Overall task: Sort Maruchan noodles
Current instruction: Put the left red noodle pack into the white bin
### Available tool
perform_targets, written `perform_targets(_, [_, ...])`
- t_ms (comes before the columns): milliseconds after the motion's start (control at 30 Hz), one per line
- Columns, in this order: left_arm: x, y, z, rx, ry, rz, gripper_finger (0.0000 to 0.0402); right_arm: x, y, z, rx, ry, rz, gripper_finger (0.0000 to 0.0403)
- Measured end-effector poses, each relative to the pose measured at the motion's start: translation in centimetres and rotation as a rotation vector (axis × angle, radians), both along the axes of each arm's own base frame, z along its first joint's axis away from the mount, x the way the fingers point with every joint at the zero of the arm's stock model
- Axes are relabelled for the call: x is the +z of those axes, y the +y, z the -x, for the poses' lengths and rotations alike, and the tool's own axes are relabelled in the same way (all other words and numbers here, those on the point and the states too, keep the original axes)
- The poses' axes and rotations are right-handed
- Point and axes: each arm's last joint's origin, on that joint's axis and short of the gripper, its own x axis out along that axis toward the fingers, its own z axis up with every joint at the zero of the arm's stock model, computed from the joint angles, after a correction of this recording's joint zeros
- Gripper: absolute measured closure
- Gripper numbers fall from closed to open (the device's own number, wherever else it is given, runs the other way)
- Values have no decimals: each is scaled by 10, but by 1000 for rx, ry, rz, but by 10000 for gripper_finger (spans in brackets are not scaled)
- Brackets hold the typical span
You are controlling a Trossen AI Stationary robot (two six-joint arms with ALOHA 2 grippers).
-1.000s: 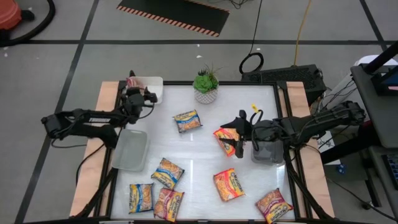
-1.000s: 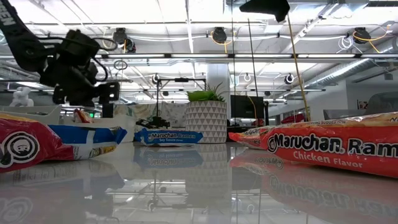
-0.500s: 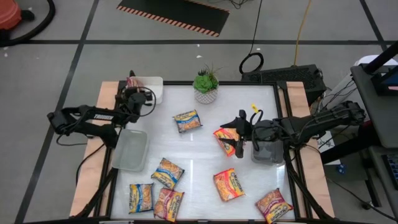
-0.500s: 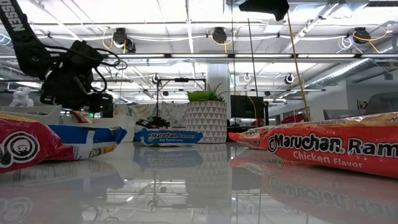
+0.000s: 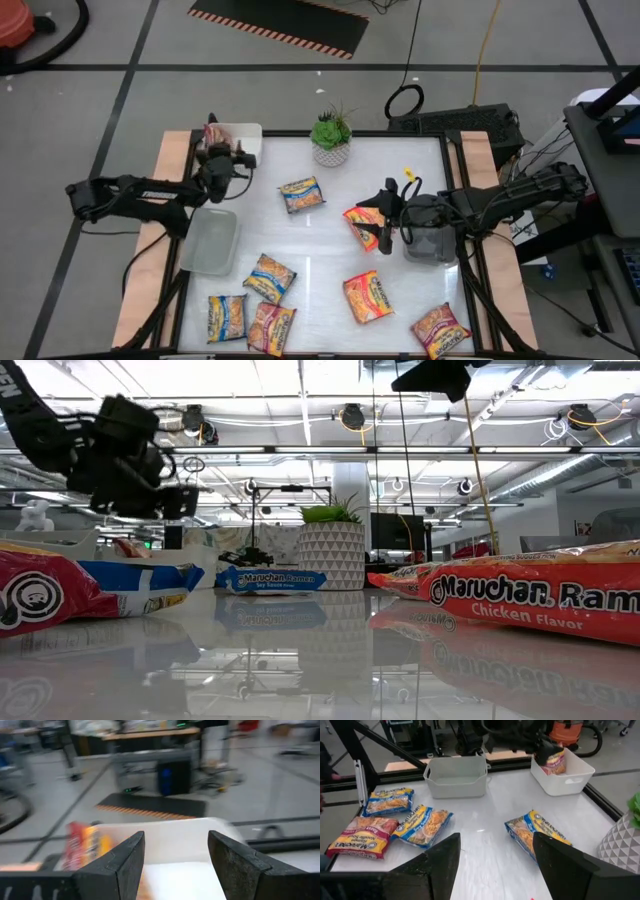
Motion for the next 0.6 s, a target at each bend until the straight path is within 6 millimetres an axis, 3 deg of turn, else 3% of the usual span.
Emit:
perform_targets(333, [39,-44,-26,-308,141,91,179,-2,9,3,9,12,-63,161])
perform_targets(600, [64,-81,-41,-505,78,124,179,-3,24,7,46,20,-112,161])
